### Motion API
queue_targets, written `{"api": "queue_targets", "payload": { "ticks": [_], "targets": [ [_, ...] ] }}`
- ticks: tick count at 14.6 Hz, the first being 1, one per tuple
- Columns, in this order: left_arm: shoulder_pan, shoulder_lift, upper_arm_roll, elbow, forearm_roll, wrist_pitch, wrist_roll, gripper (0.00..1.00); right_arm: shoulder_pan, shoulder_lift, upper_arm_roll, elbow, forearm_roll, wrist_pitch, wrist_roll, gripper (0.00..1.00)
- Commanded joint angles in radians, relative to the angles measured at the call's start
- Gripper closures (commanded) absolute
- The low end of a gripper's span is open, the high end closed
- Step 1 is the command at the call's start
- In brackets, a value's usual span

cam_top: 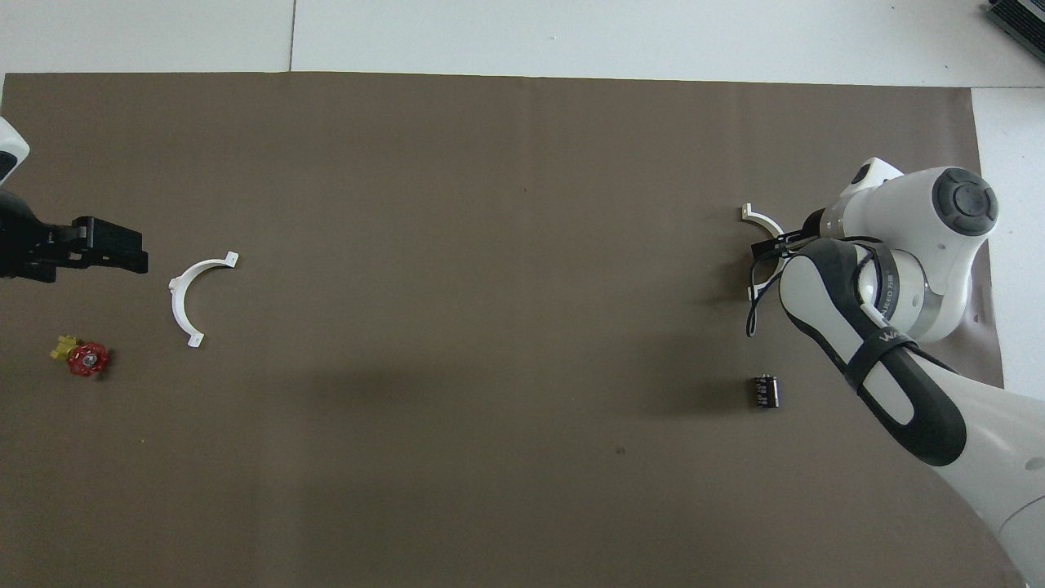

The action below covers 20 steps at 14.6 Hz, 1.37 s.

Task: Assemble drain pipe with both arms
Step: 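Grasp the white semicircular clamp half with the right gripper, then carry the clamp half toward the table center and set it down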

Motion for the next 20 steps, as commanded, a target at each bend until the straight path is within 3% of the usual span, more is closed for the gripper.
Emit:
{"api": "queue_targets", "payload": {
  "ticks": [1, 4, 5, 8, 12, 16, 20],
  "targets": [
    [0.005, -0.006, -0.005, -0.001, -0.01, 0.003, -0.009, 0.0, -0.015, -0.005, 0.006, -0.007, 0.025, 0.009, -0.066, 0.42],
    [0.007, -0.006, -0.005, -0.001, -0.01, 0.005, -0.009, 0.0, -0.027, -0.005, 0.006, -0.012, 0.025, 0.01, -0.072, 0.69],
    [0.006, -0.006, -0.005, -0.001, -0.01, 0.005, -0.009, 0.0, -0.027, -0.005, 0.006, -0.012, 0.025, 0.007, -0.071, 1.0],
    [0.007, -0.006, -0.005, -0.001, -0.01, 0.005, -0.009, 0.0, -0.021, -0.002, 0.006, 0.023, 0.023, -0.032, -0.058, 1.0],
    [0.007, -0.006, -0.005, -0.001, -0.01, 0.005, -0.009, 0.0, -0.001, -0.013, 0.009, 0.153, 0.015, -0.21, -0.019, 1.0],
    [0.005, -0.006, -0.005, -0.001, -0.01, 0.005, -0.009, 0.0, 0.098, -0.021, 0.009, 0.215, -0.026, -0.292, 0.206, 1.0],
    [0.005, -0.006, -0.005, -0.001, -0.01, 0.005, -0.009, 0.0, 0.241, -0.021, 0.011, 0.221, -0.026, -0.281, 0.45, 1.0]
  ]
}}
